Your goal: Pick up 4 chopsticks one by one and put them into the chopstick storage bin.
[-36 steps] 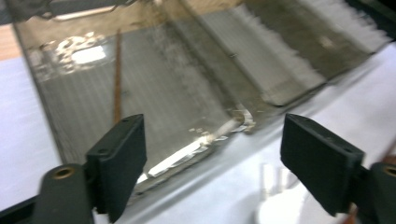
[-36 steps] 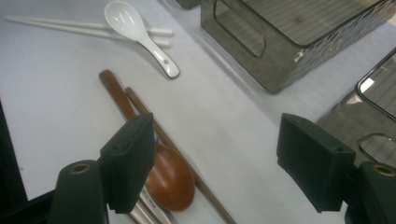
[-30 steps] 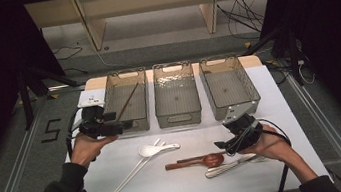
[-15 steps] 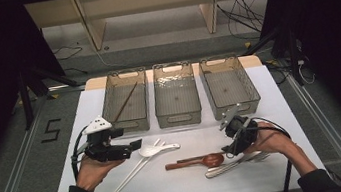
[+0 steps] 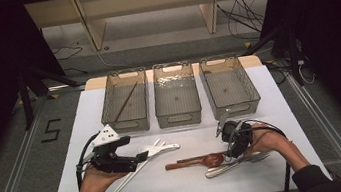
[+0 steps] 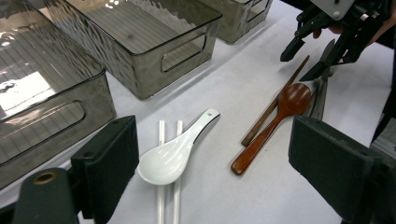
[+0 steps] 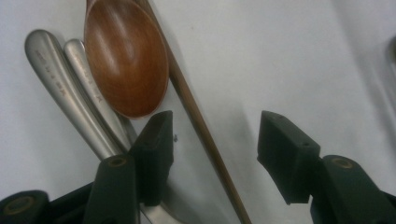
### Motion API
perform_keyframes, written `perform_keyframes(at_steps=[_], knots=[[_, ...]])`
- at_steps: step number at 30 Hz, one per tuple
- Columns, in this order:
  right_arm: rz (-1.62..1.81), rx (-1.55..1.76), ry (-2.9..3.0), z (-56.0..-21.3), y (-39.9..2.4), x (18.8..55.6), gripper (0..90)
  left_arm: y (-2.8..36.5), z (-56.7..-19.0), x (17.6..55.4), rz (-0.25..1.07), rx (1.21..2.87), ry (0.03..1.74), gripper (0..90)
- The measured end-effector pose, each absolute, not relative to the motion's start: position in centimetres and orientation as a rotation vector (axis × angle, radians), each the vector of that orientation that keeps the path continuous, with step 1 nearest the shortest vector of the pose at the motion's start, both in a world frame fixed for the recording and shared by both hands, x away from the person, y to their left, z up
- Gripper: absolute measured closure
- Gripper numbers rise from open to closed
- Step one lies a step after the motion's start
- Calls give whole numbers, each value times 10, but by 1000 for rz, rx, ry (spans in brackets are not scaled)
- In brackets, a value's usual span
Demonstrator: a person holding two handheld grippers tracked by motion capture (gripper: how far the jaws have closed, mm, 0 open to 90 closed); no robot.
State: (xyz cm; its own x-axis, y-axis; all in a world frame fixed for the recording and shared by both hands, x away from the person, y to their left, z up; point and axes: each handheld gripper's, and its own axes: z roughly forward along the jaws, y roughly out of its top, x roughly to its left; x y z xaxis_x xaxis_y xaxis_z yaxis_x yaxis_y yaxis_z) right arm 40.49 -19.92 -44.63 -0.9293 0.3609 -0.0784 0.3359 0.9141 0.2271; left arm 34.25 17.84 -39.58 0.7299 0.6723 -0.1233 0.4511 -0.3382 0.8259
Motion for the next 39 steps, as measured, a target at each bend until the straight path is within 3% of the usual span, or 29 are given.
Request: perform_keyframes(at_steps=[24, 39], knots=[[188, 485, 3040, -453, -188, 407, 758, 178, -397, 343, 281, 1980, 871, 156], [167, 379, 3042, -453, -186, 406, 849, 181, -399, 345, 269, 1969, 886, 158]])
